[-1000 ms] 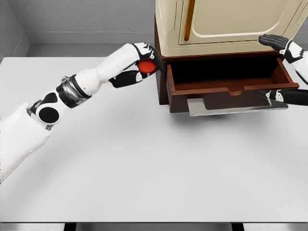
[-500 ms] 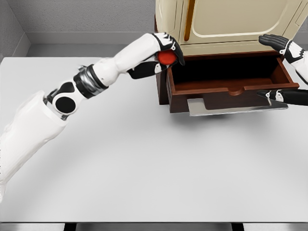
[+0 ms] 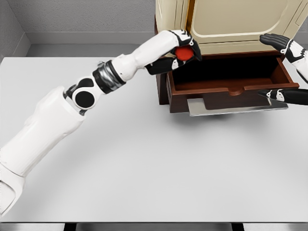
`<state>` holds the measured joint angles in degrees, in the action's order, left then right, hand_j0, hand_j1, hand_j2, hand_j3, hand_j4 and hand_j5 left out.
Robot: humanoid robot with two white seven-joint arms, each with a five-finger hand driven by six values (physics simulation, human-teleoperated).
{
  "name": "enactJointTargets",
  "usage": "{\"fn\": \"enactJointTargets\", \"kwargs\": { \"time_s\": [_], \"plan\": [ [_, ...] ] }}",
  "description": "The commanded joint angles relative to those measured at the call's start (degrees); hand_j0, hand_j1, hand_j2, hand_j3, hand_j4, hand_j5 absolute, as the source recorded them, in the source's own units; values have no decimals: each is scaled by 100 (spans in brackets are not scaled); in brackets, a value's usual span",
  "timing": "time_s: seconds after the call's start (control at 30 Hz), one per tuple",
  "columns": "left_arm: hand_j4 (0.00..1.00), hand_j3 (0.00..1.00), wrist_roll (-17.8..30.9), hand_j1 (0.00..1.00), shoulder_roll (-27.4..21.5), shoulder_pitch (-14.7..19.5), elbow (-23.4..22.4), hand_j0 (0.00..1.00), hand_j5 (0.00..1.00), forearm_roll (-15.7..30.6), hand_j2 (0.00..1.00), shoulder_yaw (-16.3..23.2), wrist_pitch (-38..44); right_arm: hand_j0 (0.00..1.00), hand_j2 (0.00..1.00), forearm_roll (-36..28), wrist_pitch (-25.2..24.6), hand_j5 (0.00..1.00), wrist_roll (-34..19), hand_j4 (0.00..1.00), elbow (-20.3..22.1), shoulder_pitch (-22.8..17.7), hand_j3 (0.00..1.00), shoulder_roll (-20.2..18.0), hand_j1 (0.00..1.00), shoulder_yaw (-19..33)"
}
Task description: Put the switch into the drawer with left arm, and close the drawer with right arm
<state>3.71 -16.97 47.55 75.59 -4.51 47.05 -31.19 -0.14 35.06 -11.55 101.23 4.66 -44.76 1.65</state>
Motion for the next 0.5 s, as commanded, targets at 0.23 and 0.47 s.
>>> {"fn": "enactJointTargets", "kwargs": {
  "time_s": [0.23, 0.47],
  "plan": [
    [41, 41, -2, 41, 361, 176, -405, 41, 41, -23, 41, 137, 8, 100, 100, -39, -6, 100, 3, 100, 2, 0, 100, 3, 100, 2],
    [41, 41, -2, 41, 563, 264, -669, 41, 41, -23, 41, 217, -1, 100, 100, -39, -6, 100, 3, 100, 2, 0, 100, 3, 100, 2]
  ]
}}
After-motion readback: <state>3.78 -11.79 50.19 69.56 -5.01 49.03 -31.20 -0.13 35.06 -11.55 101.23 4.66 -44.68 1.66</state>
